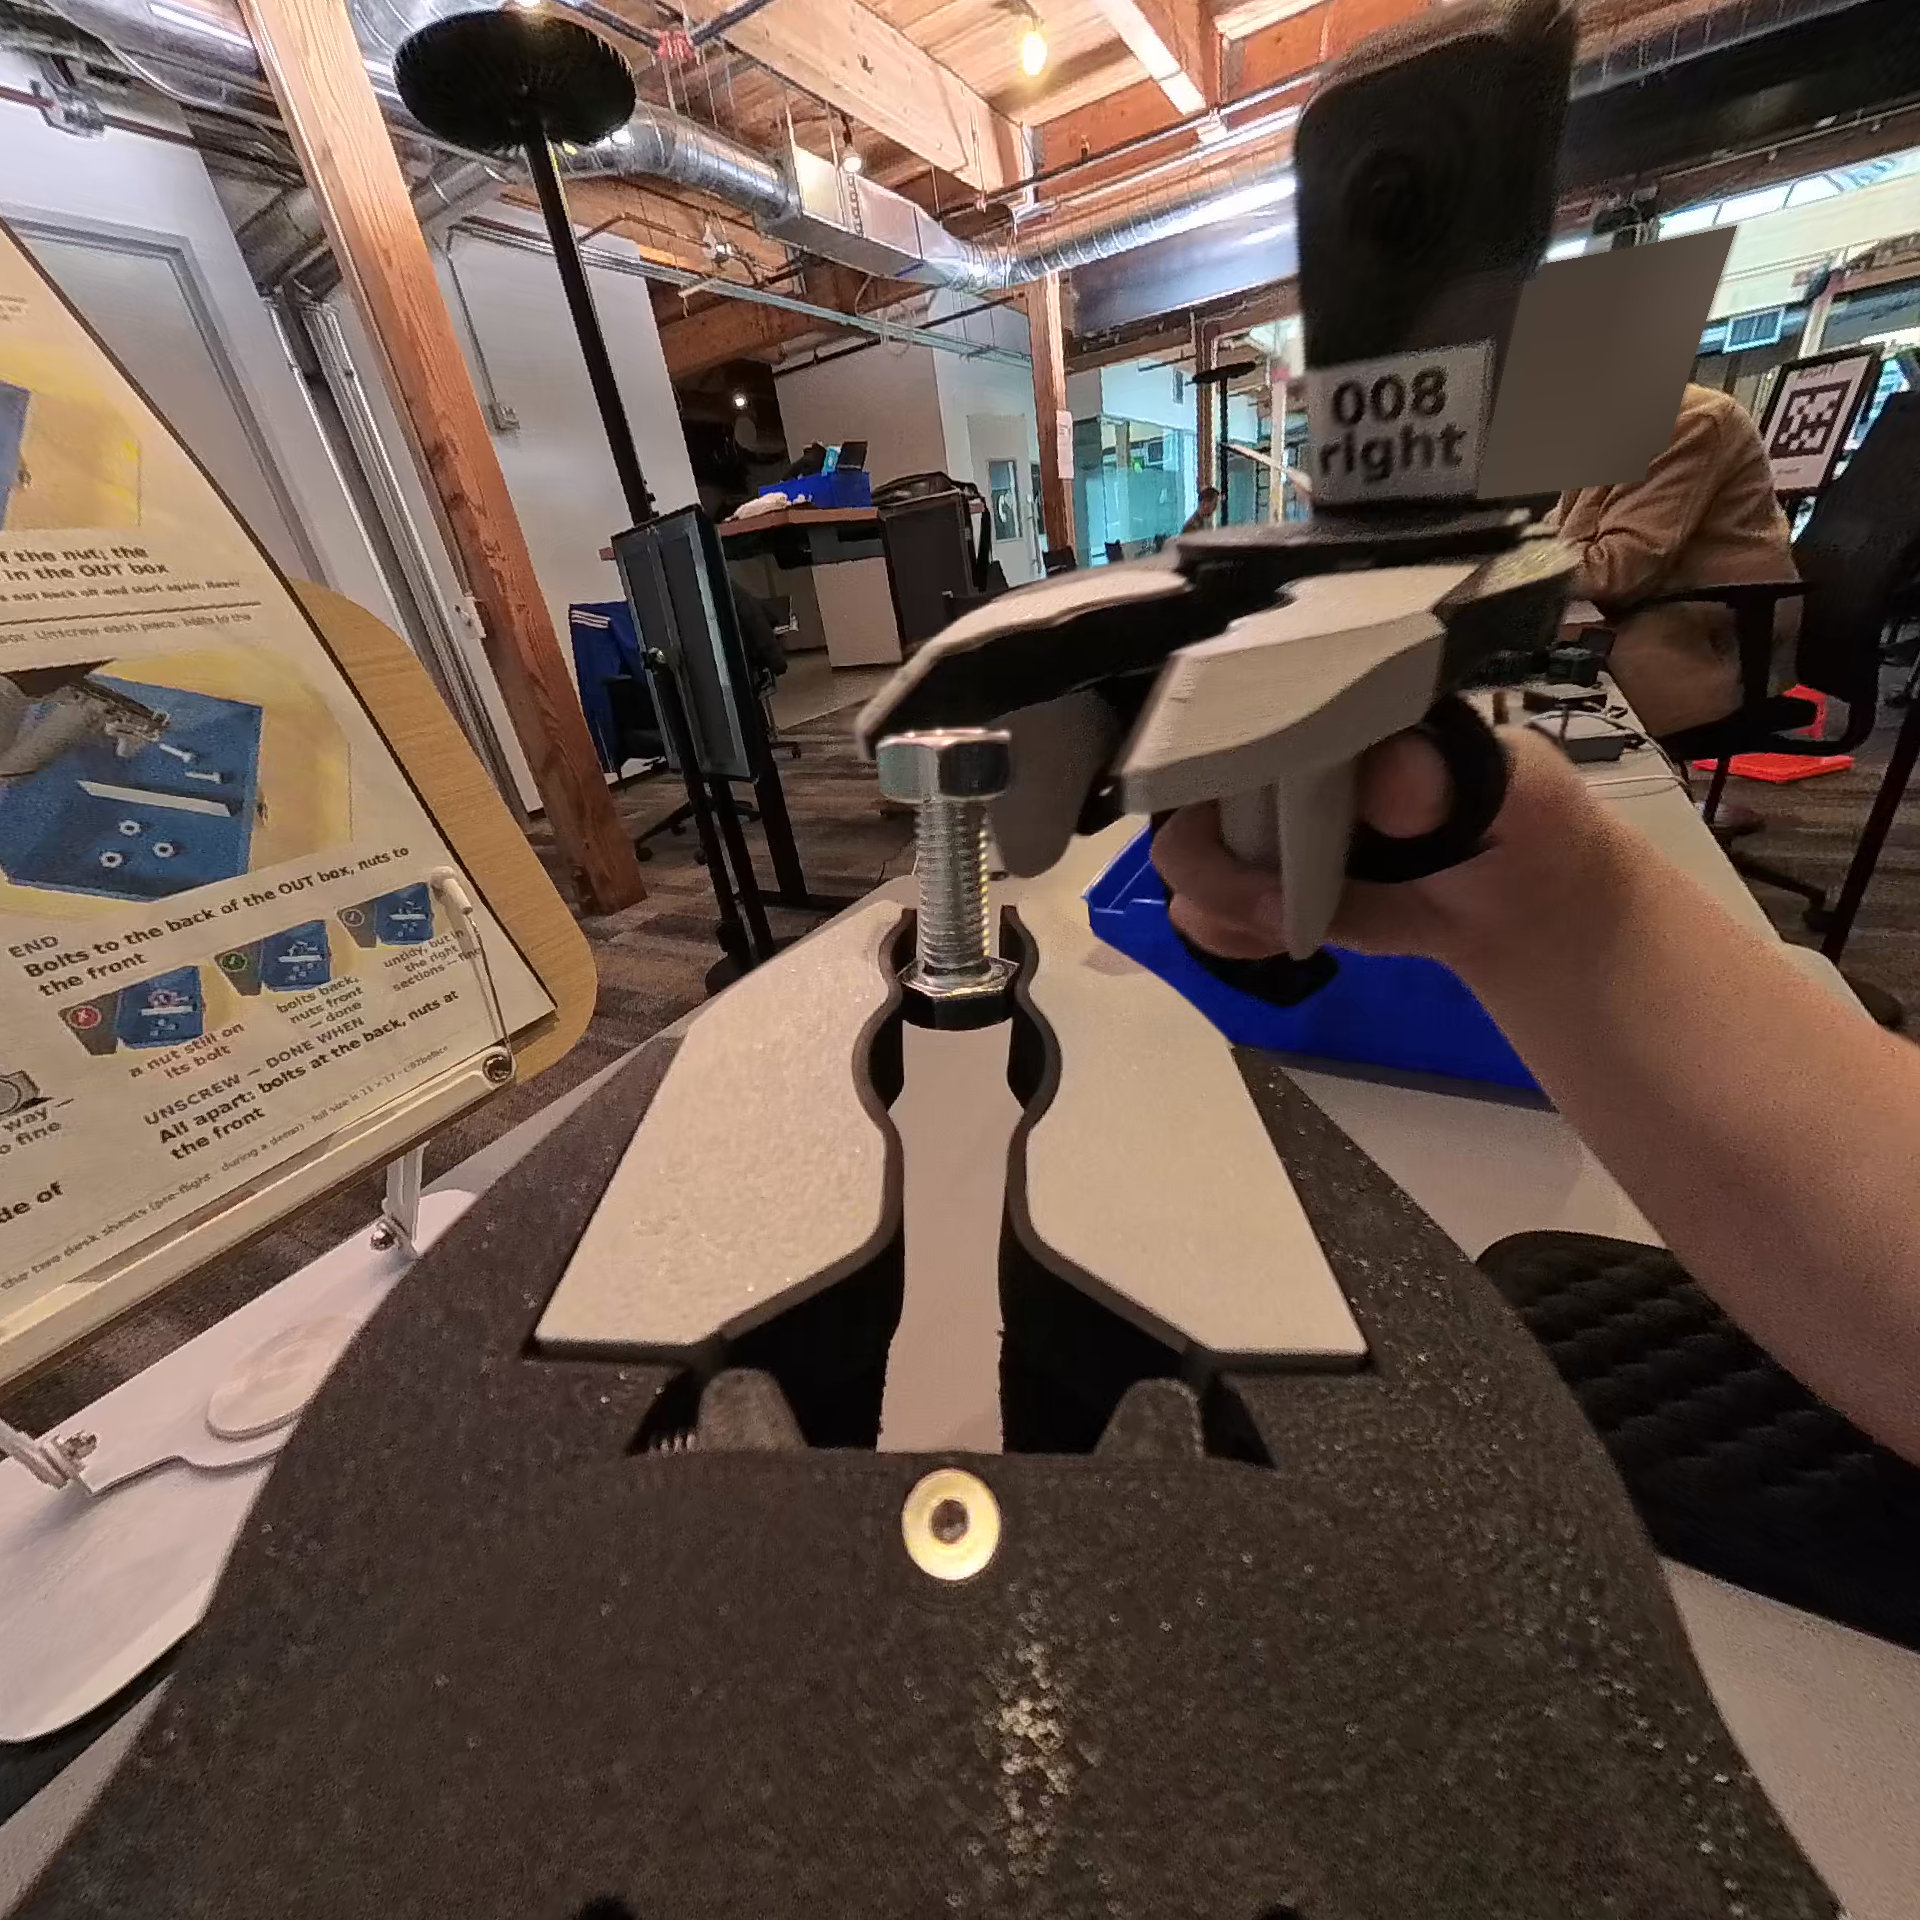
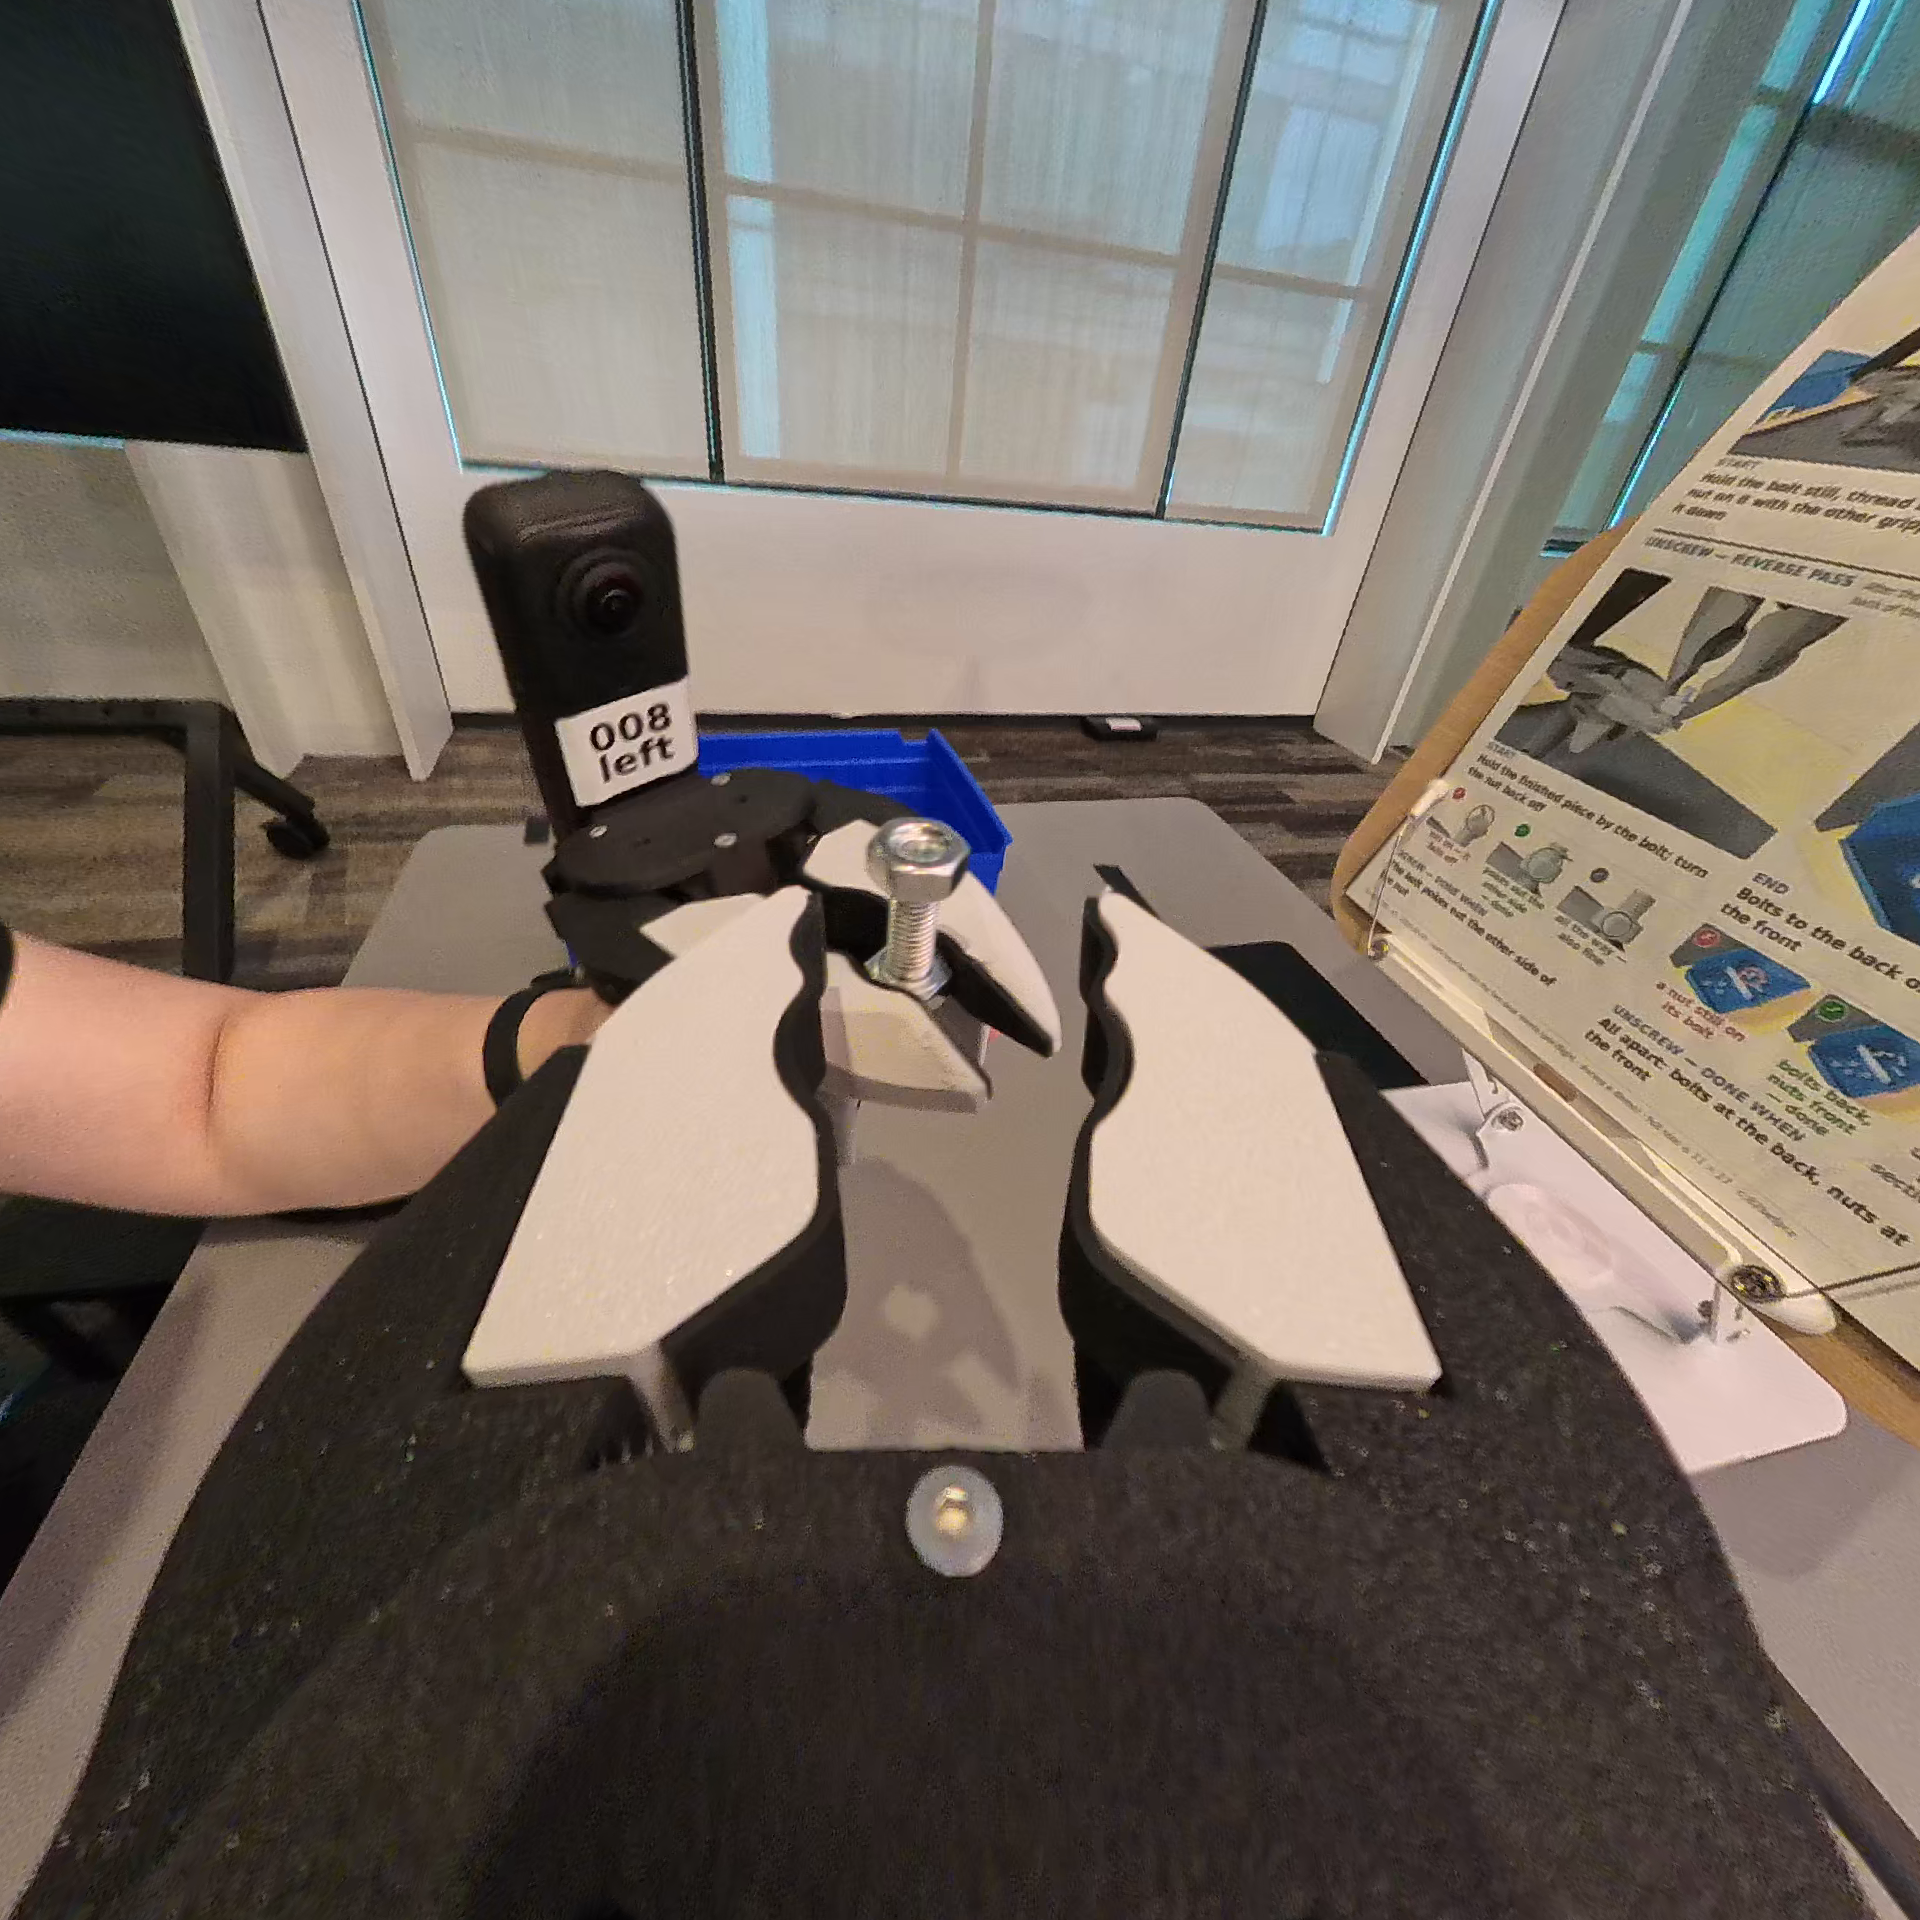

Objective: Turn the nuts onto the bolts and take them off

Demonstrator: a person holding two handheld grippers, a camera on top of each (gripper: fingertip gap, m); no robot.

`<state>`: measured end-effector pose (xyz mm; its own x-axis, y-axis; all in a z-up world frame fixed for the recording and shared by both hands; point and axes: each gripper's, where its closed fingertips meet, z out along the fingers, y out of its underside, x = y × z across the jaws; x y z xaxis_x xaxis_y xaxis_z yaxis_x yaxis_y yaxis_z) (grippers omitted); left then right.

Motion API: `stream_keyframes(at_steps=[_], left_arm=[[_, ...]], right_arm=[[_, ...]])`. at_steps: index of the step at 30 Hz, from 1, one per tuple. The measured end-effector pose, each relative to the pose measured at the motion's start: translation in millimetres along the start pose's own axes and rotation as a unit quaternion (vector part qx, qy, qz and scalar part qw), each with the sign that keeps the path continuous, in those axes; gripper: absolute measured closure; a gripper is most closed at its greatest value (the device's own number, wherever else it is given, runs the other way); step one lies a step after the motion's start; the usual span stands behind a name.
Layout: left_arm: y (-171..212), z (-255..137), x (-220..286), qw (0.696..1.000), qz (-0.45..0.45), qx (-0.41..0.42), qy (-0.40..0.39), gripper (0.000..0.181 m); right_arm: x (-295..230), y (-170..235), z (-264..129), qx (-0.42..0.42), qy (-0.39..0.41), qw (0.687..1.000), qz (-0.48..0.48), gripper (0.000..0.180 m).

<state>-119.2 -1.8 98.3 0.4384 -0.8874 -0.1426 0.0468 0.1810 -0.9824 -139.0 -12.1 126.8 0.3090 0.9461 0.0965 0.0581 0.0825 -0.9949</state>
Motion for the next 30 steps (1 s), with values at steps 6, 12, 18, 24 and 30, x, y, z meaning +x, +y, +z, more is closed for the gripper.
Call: stream_keyframes(at_steps=[6, 12, 18, 24, 30], left_arm=[[13.7, 2.8, -12.1, 0.999, 0.02, -0.036, -0.026, 0.166], [29.7, 3.8, -33.8, 0.991, 0.051, -0.075, -0.099, 0.166], [34.2, 8.2, -29.8, 0.992, 0.039, -0.081, -0.089, 0.166], [30.8, 9.4, -23.5, 0.995, 0.016, -0.073, -0.067, 0.166], [27.5, 10.1, -18.4, 0.996, 0.015, -0.069, -0.058, 0.166]], right_arm=[[11.8, 8.6, -26.1, -0.129, 0.088, 0.988, -0.006, 0.143], [17.8, -11.6, 1.6, -0.242, 0.058, 0.956, 0.155, 0.151], [23.4, 2.8, 11.1, -0.393, 0.067, 0.903, 0.161, 0.147], [22.8, 15.2, 4.4, -0.482, 0.099, 0.863, 0.109, 0.146], [16.6, 19.6, 7.5, -0.494, 0.09, 0.853, 0.145, 0.153]])
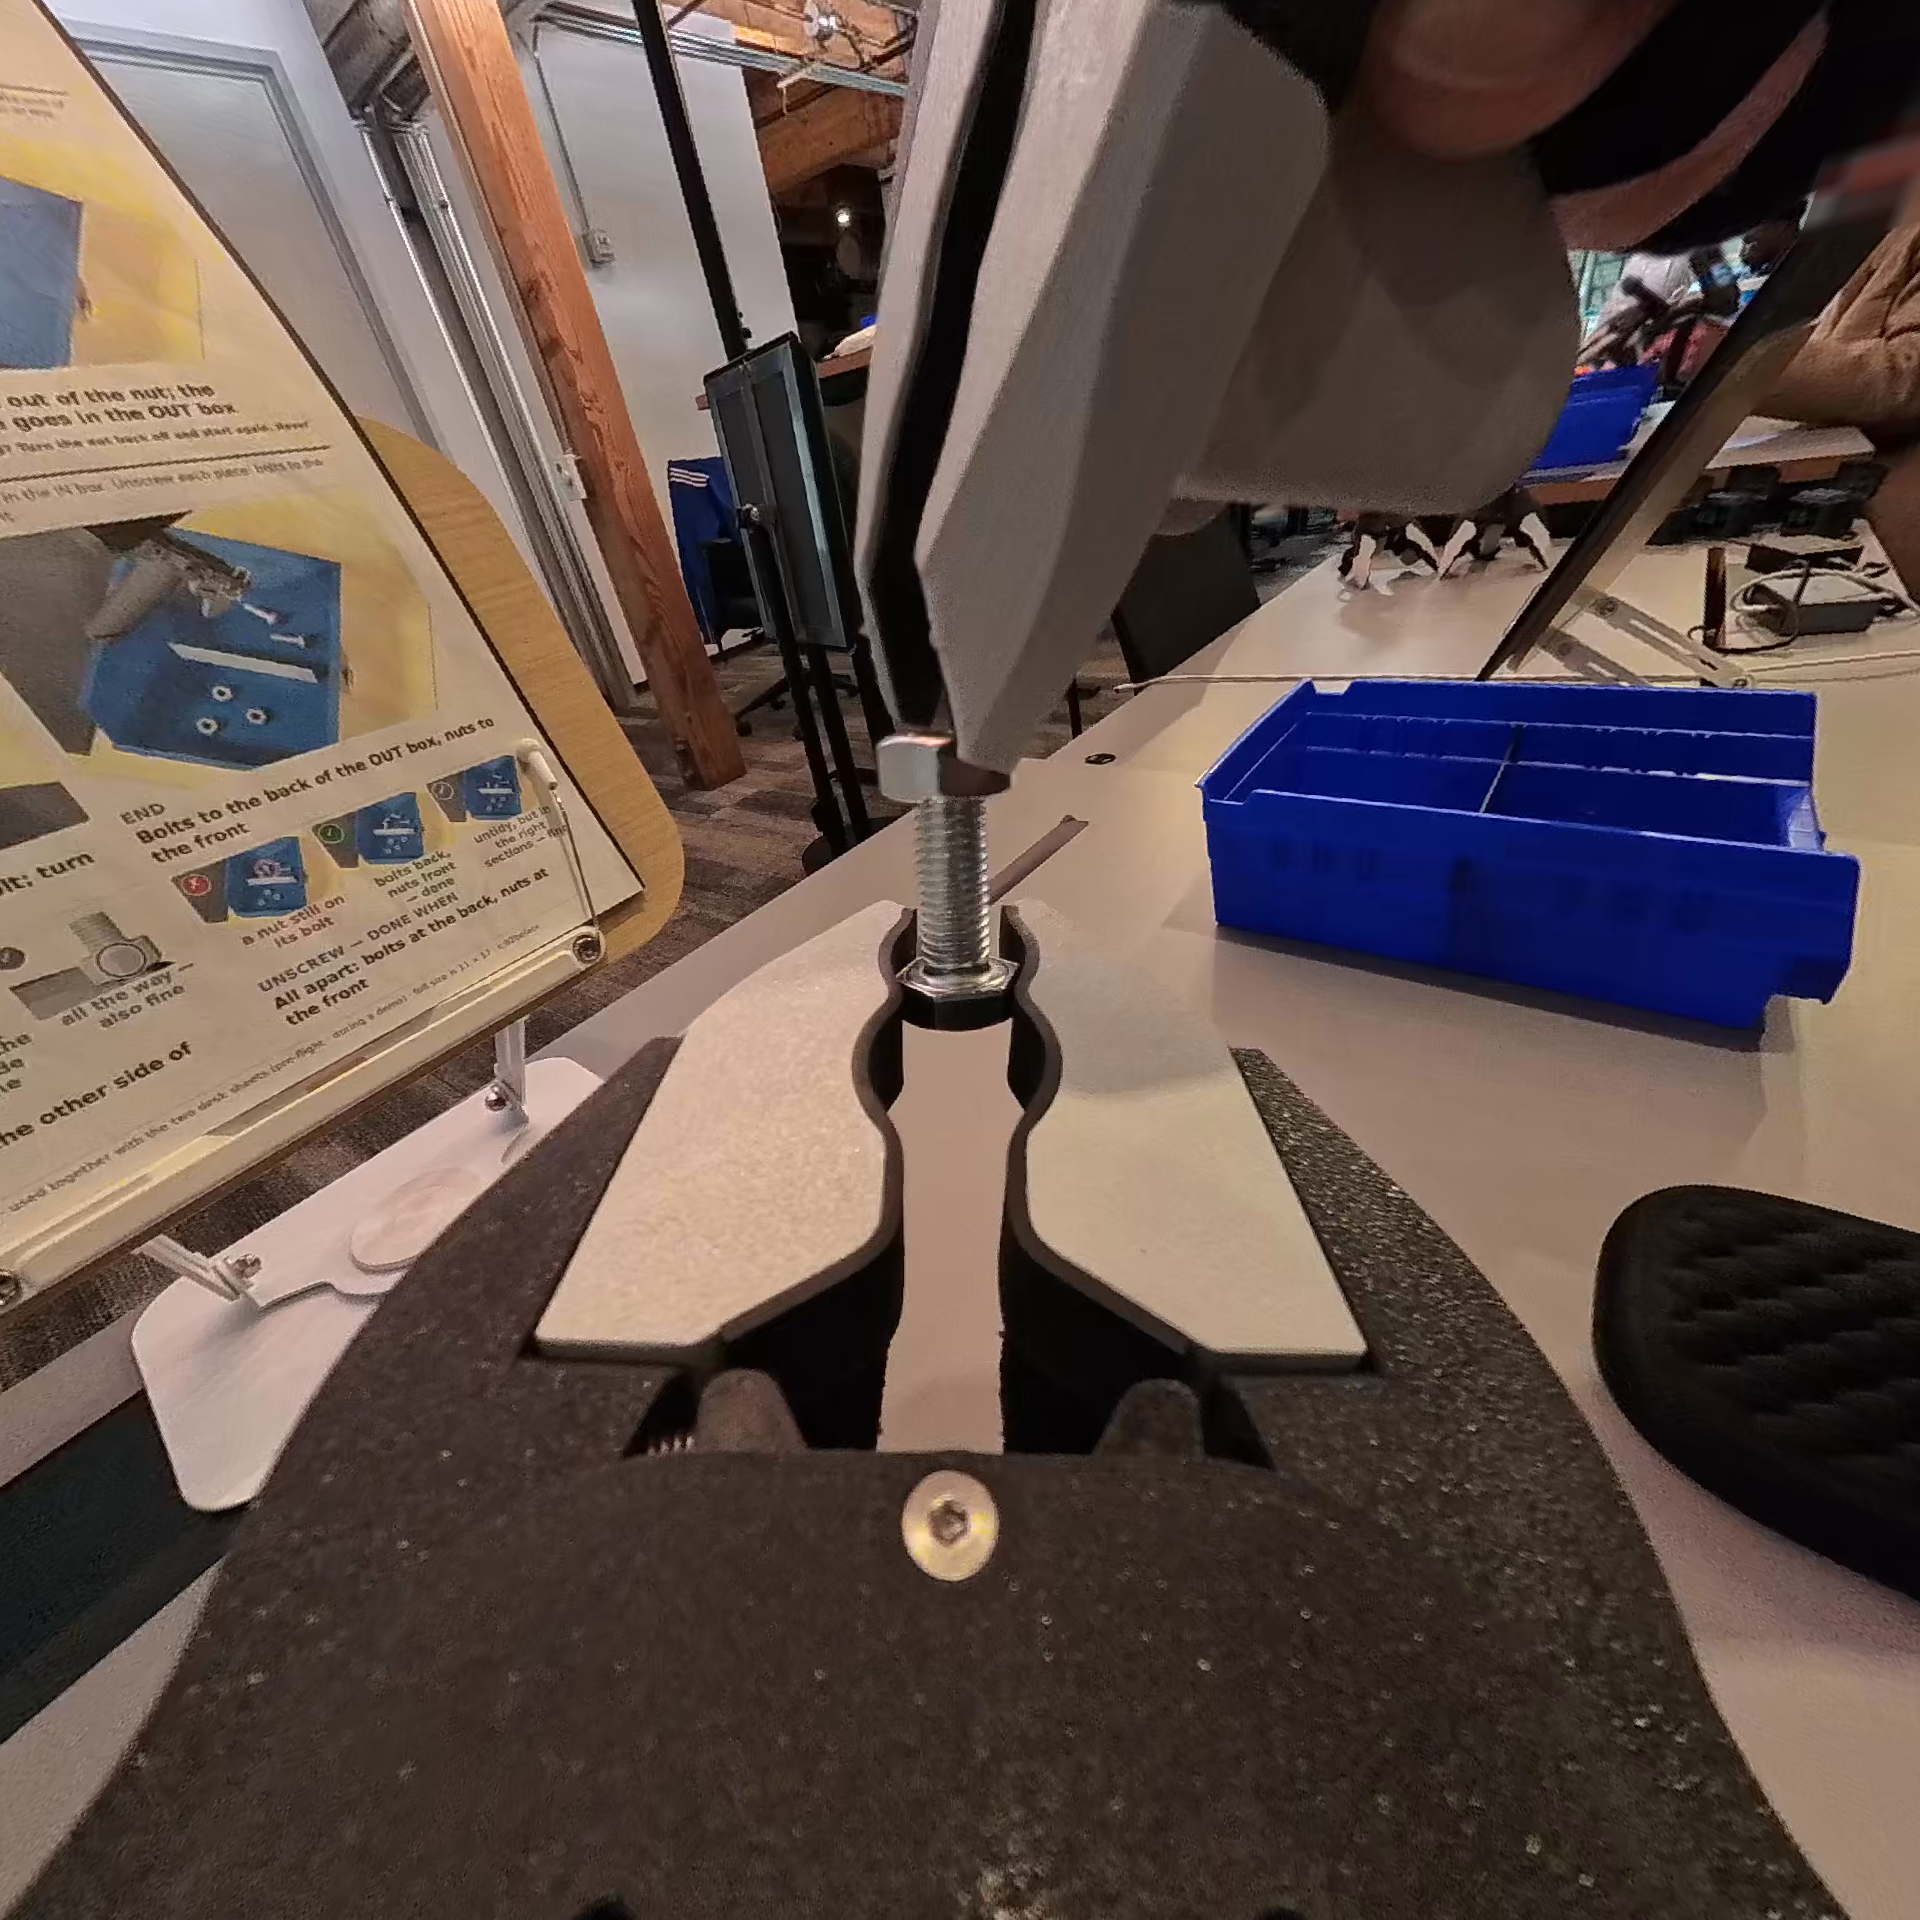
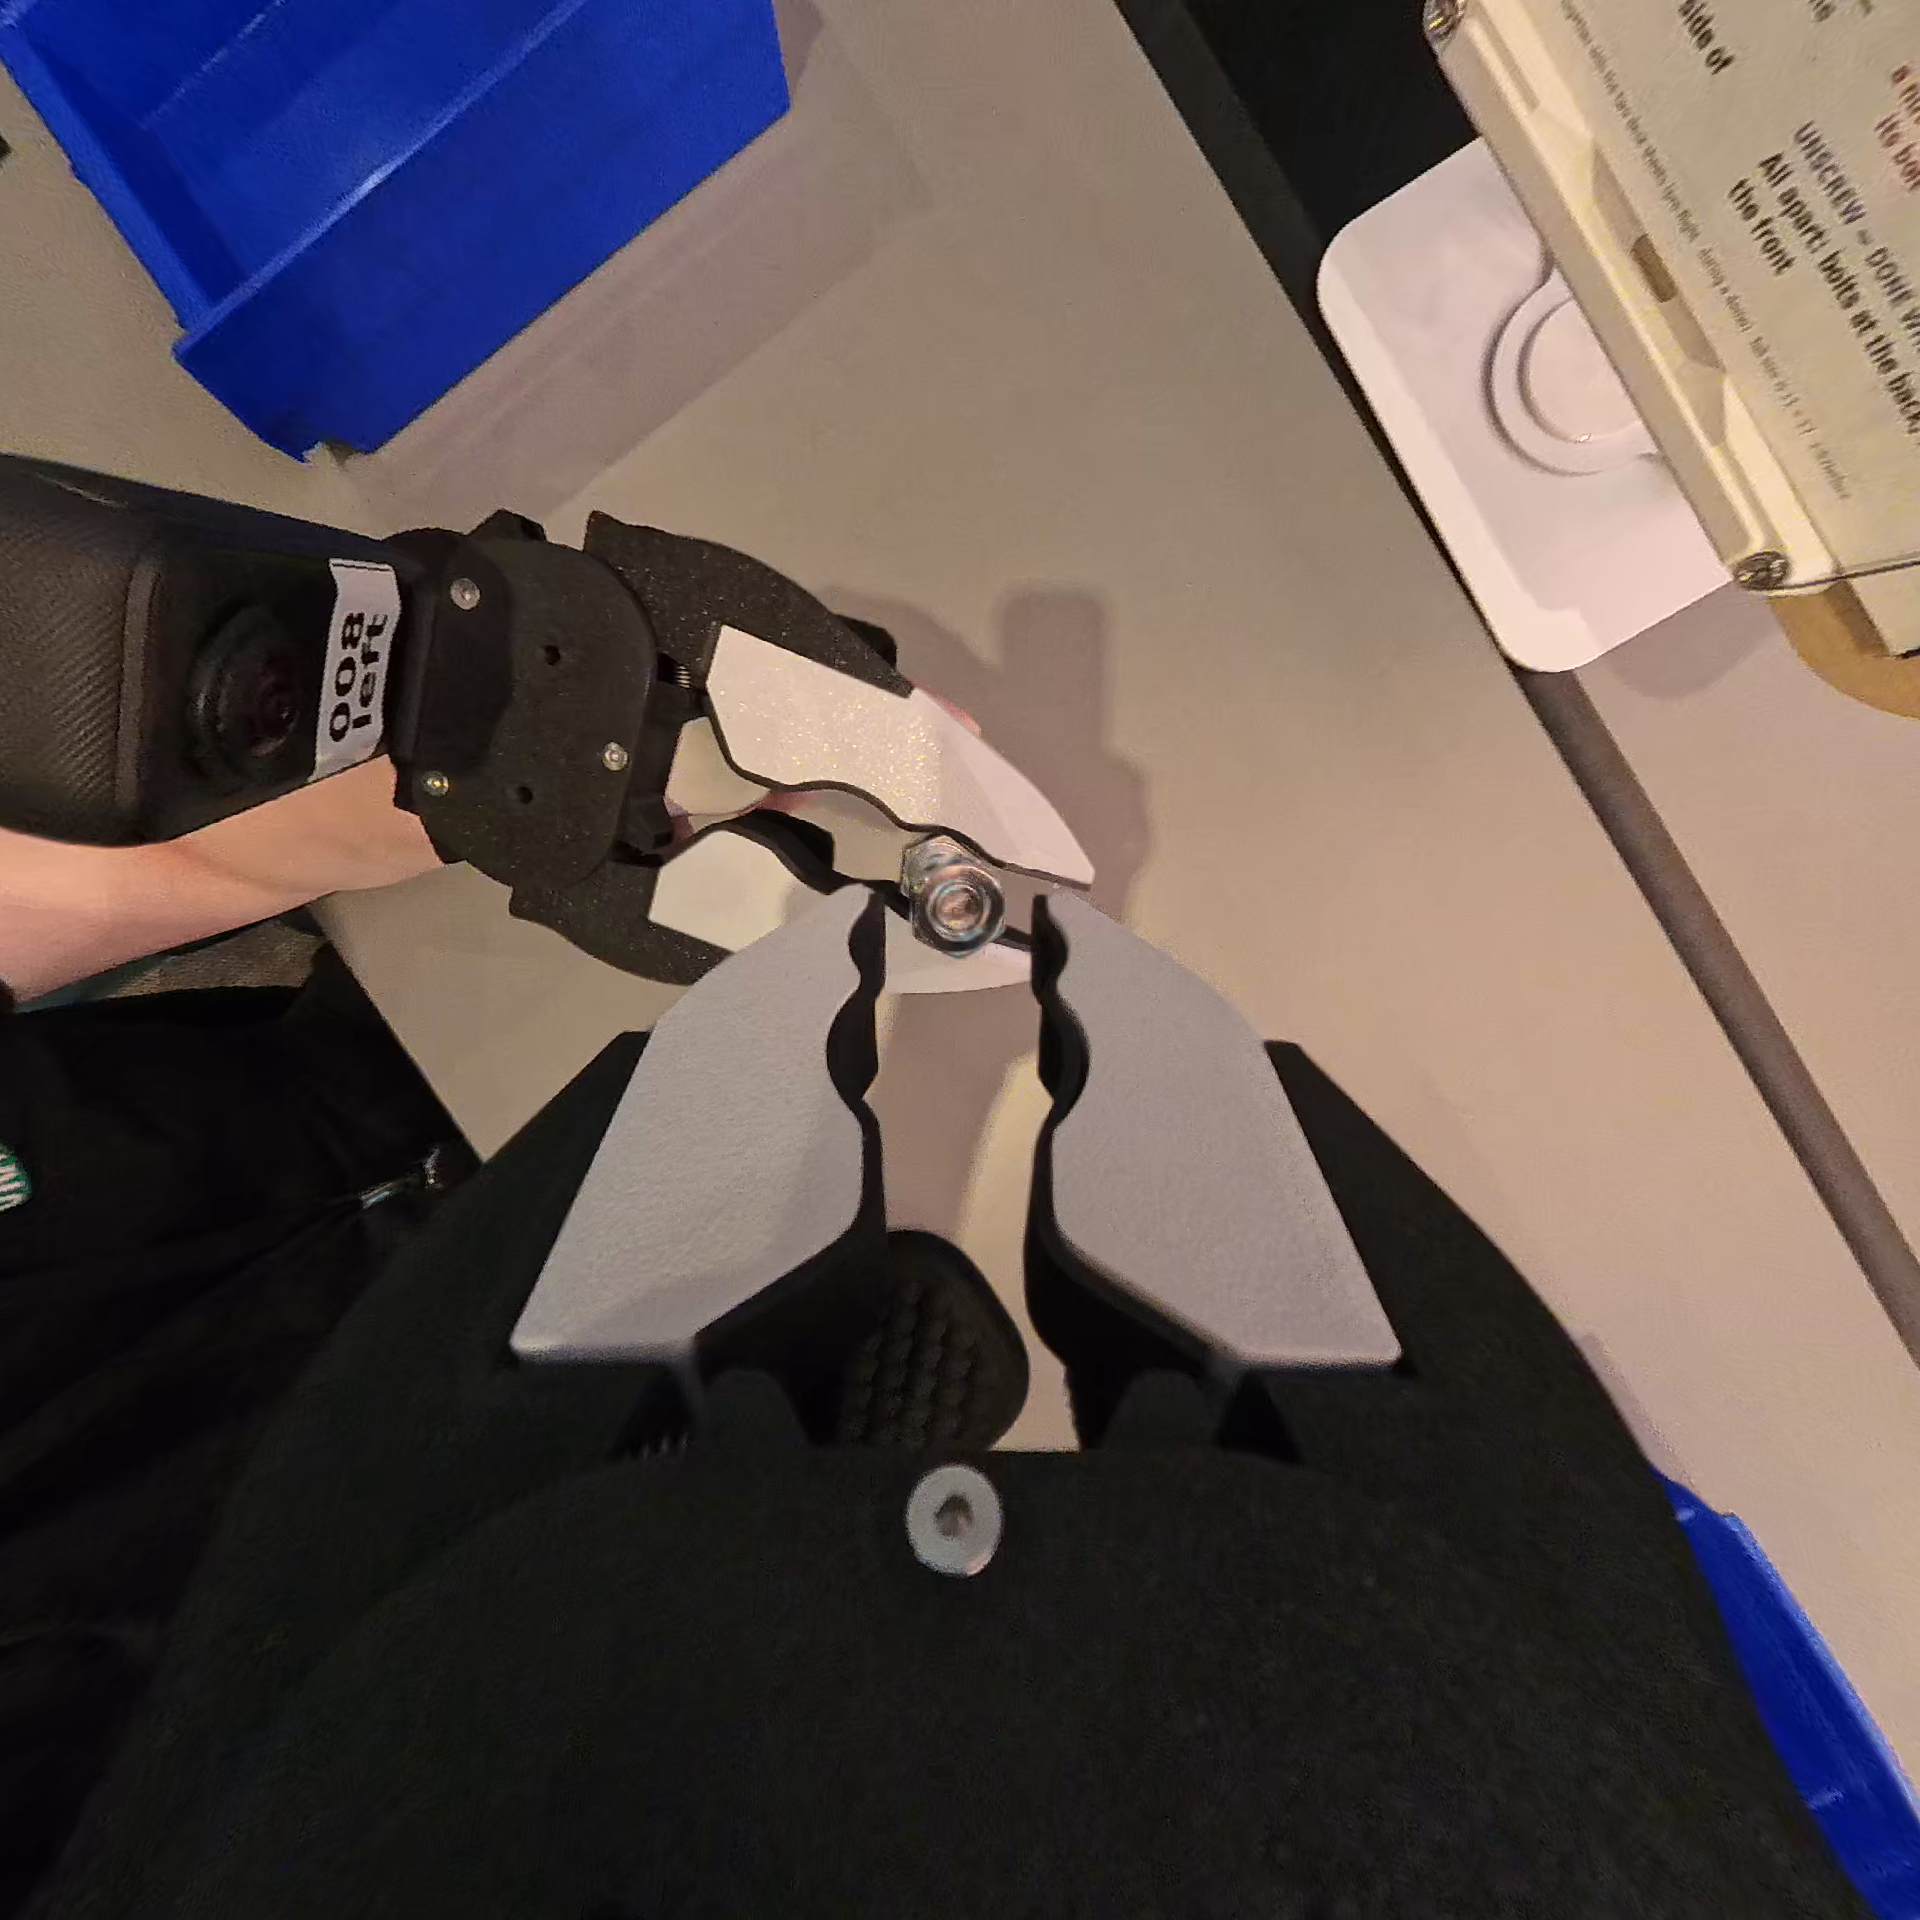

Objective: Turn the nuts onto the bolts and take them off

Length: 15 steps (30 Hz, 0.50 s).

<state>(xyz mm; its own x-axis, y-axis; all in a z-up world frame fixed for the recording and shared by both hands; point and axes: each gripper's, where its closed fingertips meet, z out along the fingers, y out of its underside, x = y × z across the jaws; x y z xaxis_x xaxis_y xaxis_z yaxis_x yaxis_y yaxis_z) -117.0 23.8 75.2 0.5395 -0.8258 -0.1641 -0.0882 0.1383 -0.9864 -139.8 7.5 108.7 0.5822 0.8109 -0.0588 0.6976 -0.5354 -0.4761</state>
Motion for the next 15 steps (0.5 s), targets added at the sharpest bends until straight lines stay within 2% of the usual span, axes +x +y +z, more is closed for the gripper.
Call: stream_keyframes(at_steps=[3, 8, 12, 15], left_arm=[[-1.0, -0.4, 1.2, 1.0, 0.005, -0.001, 0.001, 0.166], [-4.6, -1.0, 10.1, 0.999, -0.007, 0.002, 0.038, 0.166], [-16.3, -10.2, 32.4, 0.986, -0.06, 0.018, 0.157, 0.166], [-22.7, -24.0, 55.9, 0.957, -0.096, 0.013, 0.272, 0.166]], right_arm=[[-1.0, 2.1, 1.7, -0.008, -0.008, 1.0, -0.003, 0.162], [-3.4, 6.0, -1.7, -0.017, -0.018, 0.999, -0.03, 0.163], [-14.7, 9.4, -11.4, -0.005, -0.033, 0.989, -0.142, 0.163], [-29.1, 18.5, -19.5, 0.008, -0.042, 0.959, -0.279, 0.162]])
